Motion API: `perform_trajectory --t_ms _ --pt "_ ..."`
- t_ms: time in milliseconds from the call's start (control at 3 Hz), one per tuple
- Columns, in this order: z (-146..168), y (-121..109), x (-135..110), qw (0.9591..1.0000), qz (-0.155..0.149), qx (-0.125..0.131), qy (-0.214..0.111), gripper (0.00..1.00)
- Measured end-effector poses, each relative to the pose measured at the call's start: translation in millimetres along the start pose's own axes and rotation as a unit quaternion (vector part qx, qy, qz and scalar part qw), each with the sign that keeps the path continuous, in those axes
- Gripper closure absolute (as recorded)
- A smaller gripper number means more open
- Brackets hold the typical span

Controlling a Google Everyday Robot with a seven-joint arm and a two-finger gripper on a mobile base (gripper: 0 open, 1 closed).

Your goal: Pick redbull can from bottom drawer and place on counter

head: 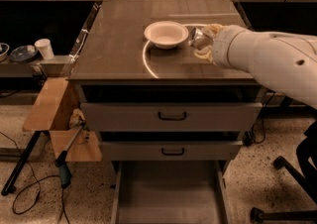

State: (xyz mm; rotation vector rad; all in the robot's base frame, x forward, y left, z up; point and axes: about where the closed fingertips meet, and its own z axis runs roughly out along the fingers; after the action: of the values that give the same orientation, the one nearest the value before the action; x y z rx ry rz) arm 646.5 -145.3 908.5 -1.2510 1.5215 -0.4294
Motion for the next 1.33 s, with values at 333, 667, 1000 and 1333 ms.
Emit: perform_trajectory --t_ms 333,667,1000,1333 --pt "-6 24 4 0.9999 0.0 -0.008 0.008 1.0" --pt "-6 40 11 0.9998 -0.005 -0.012 0.015 1.0" --pt "16 32 13 0.9998 -0.017 0.0 0.006 1.0" --pt "37 10 19 0.9995 -0.025 0.018 0.005 1.0"
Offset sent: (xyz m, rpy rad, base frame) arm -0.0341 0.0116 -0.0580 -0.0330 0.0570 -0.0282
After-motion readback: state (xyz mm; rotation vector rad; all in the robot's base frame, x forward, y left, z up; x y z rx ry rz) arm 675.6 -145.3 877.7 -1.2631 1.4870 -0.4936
